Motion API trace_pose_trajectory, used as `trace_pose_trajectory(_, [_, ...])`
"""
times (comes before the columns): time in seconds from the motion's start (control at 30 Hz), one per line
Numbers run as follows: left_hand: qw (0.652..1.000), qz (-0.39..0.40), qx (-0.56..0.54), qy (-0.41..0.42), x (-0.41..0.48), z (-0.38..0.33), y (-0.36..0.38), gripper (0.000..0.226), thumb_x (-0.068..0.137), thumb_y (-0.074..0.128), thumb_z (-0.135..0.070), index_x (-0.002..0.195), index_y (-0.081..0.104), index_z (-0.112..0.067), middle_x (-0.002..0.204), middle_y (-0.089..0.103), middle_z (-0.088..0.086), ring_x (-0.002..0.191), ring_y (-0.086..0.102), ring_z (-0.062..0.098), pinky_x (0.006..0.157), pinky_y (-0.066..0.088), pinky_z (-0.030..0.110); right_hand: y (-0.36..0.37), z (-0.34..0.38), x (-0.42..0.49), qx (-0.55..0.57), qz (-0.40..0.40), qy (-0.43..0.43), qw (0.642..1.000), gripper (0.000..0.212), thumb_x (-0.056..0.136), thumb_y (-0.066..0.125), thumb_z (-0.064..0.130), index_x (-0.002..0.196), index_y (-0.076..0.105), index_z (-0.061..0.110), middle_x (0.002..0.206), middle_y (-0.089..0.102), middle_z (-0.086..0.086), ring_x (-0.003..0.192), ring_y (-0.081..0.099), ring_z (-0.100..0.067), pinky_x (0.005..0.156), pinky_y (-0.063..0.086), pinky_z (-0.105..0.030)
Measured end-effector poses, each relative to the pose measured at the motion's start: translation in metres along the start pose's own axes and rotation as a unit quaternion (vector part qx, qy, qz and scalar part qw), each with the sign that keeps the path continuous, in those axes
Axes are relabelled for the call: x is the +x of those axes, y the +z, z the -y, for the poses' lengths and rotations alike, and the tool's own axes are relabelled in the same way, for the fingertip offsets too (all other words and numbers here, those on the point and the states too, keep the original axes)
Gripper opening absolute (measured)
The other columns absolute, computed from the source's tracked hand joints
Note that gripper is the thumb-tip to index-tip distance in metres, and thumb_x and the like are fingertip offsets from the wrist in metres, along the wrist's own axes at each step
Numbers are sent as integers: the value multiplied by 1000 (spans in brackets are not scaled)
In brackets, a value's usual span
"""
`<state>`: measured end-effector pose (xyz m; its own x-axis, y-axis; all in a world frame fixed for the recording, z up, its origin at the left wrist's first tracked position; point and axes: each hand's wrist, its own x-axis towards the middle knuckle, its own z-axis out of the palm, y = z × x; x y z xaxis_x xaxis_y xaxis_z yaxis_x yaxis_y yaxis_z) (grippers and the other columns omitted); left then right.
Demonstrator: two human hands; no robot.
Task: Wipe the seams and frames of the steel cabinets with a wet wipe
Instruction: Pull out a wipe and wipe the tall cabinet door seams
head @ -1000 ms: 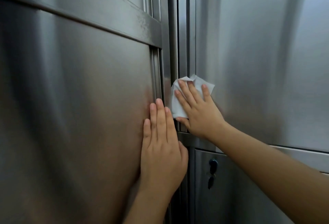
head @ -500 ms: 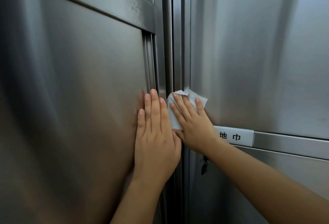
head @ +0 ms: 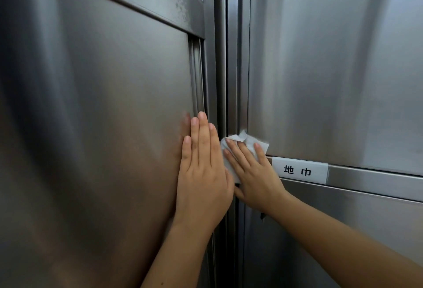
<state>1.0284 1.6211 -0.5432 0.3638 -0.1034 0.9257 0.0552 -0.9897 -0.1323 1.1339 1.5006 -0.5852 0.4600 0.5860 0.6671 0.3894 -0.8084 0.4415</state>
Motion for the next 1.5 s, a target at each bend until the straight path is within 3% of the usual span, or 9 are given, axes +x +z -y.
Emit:
trace_pose_trajectory(0.07, [1000, -1, -2, -1, 0, 1, 1, 58, 94, 6, -23, 140, 24, 8, 148, 22, 28, 138, 21, 37, 112, 16, 44, -5, -4, 9, -2, -11, 12, 1000, 76, 83, 25, 53, 138, 39, 4, 148, 30, -11, 133, 39, -28, 112, 4, -48])
trace_pose_trajectory(0.2, [1000, -10, -22, -9, -1, -1, 3, 67, 79, 34, -19, 140, 27, 8, 148, 22, 27, 139, 19, 35, 113, 14, 43, -32, -26, 59, -63, -47, 49, 996, 80, 82, 26, 62, 141, 36, 9, 150, 25, -11, 136, 34, -29, 107, 10, -52])
trace_pose_trajectory(0.37, [1000, -3, -11, -5, -1, -1, 5, 72, 75, 43, -19, 140, 27, 8, 149, 22, 27, 140, 18, 35, 113, 14, 43, -41, -37, 72, -108, -33, 35, 993, 80, 84, 29, 64, 146, 24, 14, 154, 17, -16, 142, 20, -32, 108, 3, -53])
trace_pose_trajectory(0.73, [1000, 2, -15, -4, 0, 1, -1, 58, 90, 19, -24, 138, 29, 8, 147, 27, 28, 137, 27, 37, 111, 19, 43, -7, -22, 11, -41, 16, -55, 998, 72, 86, 24, 55, 141, 39, 10, 149, 33, -13, 133, 38, -30, 110, 6, -53])
trace_pose_trajectory(0.87, [999, -7, -38, -7, 0, 0, -1, 64, 83, 31, -24, 139, 27, 7, 147, 25, 27, 138, 23, 36, 112, 16, 42, -24, -49, 34, -58, -25, -91, 994, 70, 88, 24, 55, 141, 39, 13, 149, 35, -9, 135, 36, -30, 107, 13, -55])
trace_pose_trajectory(1.0, [999, -8, -31, -7, -1, 0, 2, 68, 77, 38, -18, 139, 28, 8, 148, 24, 27, 139, 19, 35, 114, 10, 42, -50, -68, 72, -68, -65, -55, 994, 66, 91, 21, 51, 140, 40, 12, 149, 35, -9, 136, 34, -31, 106, 13, -57])
trace_pose_trajectory(1.17, [999, -14, -36, -7, -1, -1, 1, 65, 80, 34, -20, 139, 27, 8, 148, 24, 27, 139, 19, 34, 113, 11, 42, -42, -59, 58, -72, -41, -49, 995, 67, 90, 21, 53, 142, 35, 12, 150, 31, -11, 139, 27, -32, 107, 10, -58])
trace_pose_trajectory(1.3, [999, -15, -40, -5, 0, 0, 0, 56, 94, 13, -25, 139, 25, 7, 147, 24, 27, 138, 20, 35, 111, 16, 42, -17, -43, 17, -66, -5, -99, 993, 70, 88, 24, 55, 142, 38, 13, 150, 30, -11, 139, 23, -32, 109, 5, -56])
trace_pose_trajectory(1.5, [999, -4, -37, -6, 5, -1, 2, 65, 83, 27, -28, 138, 28, 8, 147, 26, 28, 137, 21, 35, 111, 14, 42, -13, -50, 13, -62, 7, -153, 986, 67, 88, 21, 58, 138, 41, 18, 147, 29, -6, 136, 31, -27, 111, 4, -52])
